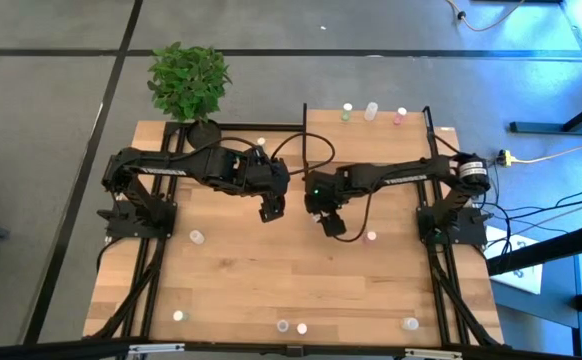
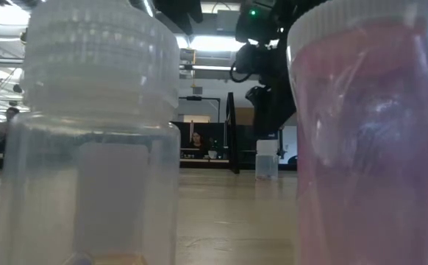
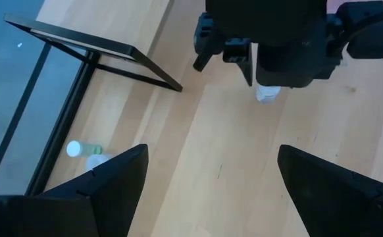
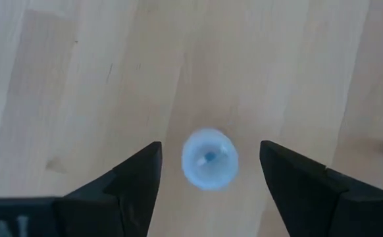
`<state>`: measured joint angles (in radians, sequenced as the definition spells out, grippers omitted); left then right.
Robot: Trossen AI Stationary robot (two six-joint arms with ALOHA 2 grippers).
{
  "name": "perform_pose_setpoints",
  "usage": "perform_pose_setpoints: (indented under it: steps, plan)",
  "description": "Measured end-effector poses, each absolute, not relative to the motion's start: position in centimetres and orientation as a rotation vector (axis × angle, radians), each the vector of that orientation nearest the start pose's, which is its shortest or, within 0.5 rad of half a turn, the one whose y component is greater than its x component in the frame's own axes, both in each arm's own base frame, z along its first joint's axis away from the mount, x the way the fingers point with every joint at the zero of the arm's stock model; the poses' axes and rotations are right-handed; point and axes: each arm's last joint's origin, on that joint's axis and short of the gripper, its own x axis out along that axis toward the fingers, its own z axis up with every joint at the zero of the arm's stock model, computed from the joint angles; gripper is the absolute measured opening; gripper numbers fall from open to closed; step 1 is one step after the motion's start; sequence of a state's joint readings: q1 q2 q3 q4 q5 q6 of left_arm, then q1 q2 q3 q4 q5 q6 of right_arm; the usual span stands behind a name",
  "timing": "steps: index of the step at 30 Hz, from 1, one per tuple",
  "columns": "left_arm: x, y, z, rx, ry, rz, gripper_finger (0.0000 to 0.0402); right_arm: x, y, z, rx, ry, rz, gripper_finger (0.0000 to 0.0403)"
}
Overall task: Pick and place medicine bottles onto shelf by color
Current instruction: Put the middle transparent pill bottle on the shelf
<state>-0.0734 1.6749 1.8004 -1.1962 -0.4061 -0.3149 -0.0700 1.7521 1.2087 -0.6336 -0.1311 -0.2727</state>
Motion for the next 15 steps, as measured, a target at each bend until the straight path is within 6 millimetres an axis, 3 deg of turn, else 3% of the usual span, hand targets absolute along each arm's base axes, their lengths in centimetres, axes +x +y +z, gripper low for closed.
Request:
perform_pose_setpoints:
  steps: [15]
  plan:
    - [32.8, -1.3, 37.3, -0.032, 0.984, 0.452, 0.0334, 35.2, -2.1, 17.3, -0.111, 1.218, 0.221, 0.0259]
